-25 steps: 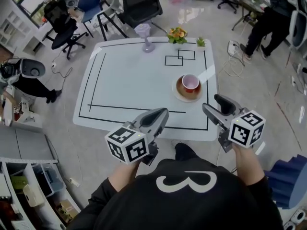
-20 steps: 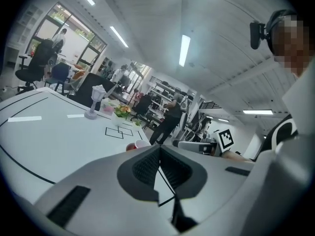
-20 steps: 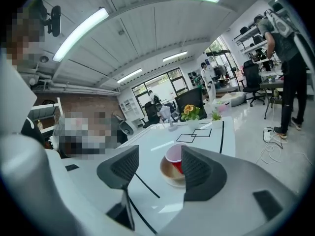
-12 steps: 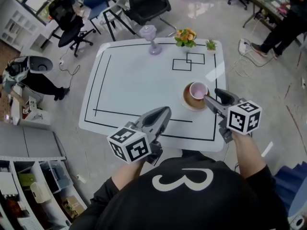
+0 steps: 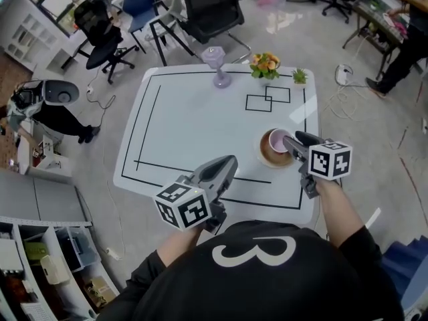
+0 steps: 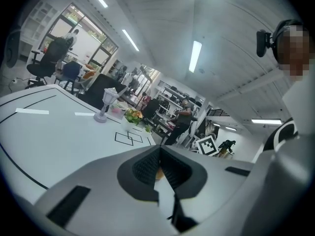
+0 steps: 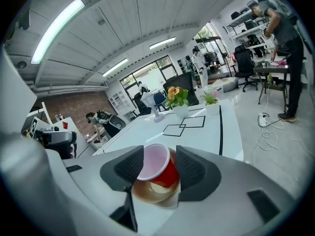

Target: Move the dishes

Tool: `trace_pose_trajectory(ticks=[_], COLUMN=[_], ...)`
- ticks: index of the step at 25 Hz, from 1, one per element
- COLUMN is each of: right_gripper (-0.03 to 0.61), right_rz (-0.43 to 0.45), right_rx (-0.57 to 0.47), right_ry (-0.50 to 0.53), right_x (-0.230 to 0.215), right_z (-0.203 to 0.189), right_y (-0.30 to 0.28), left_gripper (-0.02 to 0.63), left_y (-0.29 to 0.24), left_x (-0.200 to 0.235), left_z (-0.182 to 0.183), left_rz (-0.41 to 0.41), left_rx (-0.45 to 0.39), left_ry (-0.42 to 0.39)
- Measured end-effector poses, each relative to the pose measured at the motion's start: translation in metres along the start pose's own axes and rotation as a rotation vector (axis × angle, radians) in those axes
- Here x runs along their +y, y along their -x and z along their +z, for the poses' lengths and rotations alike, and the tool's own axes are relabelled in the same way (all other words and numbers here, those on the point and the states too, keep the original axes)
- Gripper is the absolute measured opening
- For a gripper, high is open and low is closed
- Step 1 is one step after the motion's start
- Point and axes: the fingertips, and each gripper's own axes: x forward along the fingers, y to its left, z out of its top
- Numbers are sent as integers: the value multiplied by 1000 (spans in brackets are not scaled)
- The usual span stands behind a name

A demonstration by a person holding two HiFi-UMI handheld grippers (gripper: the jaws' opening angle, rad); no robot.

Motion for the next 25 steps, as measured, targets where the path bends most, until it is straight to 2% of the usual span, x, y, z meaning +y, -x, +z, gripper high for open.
trace_pose_trajectory(ticks=[7,13,18,25], right_gripper=[164,28,32,37], right_rz=[-28,-73,-84,-62], right_rx=[53,71,73,14], right_ry=[-4,4,6,23], right_x=[-4,-12,-11,8], right_z=[-9,-13,-11,11], right_y=[-13,-16,-14,-2], left_gripper=[3,3,3,3], left_y=[-2,-4,0,11], left_x=[12,22,23,28], left_z=[1,-1,-2,-4], left_rz=[15,31,36,59], left_rx=[-1,-10,-20,-33], left_ry=[9,31,41,53])
